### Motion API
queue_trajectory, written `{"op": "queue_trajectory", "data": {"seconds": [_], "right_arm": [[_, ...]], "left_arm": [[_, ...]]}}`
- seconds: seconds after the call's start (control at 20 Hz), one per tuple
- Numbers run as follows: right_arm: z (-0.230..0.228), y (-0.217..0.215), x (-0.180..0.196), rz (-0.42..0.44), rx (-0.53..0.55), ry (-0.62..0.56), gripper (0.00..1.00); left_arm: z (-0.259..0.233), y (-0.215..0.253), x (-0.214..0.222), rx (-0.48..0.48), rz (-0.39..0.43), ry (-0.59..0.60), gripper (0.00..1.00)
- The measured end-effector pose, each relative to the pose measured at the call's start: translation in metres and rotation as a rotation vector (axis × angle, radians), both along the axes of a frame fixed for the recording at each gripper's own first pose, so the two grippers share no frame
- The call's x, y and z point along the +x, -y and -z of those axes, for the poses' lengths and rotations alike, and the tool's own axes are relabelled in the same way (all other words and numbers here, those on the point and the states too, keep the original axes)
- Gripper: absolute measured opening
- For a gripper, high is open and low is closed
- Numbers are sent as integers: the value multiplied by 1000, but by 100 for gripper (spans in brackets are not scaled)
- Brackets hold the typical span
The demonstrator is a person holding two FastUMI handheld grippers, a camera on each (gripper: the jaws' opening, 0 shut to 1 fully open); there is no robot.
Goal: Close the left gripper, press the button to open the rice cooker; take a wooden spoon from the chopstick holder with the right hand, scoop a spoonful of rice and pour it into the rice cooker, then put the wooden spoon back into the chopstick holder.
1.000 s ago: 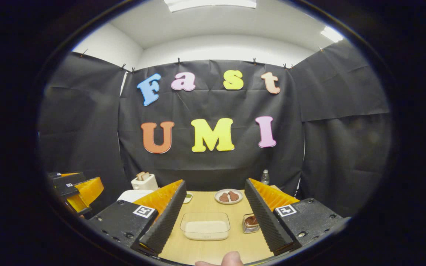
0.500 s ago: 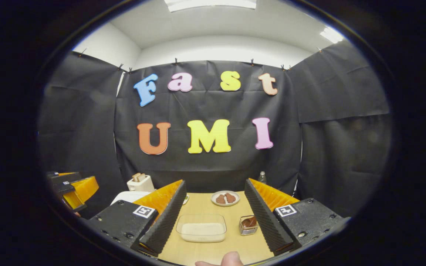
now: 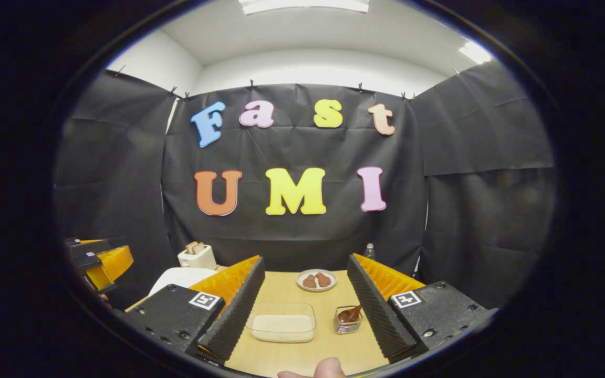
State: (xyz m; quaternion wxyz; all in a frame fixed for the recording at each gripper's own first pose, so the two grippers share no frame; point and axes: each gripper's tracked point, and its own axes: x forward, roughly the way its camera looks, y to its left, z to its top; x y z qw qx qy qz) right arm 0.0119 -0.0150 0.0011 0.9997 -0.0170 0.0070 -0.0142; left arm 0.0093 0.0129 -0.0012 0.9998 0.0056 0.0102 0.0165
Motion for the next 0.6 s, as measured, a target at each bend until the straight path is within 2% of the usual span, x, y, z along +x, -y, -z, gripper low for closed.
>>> {"op": "queue_trajectory", "data": {"seconds": [0.35, 0.6], "right_arm": [[12, 7, 11, -12, -4, -22, 99], [25, 21, 39, -5, -4, -67, 100]], "left_arm": [[14, 14, 16, -4, 2, -27, 94], [31, 18, 39, -23, -3, -77, 94]]}}
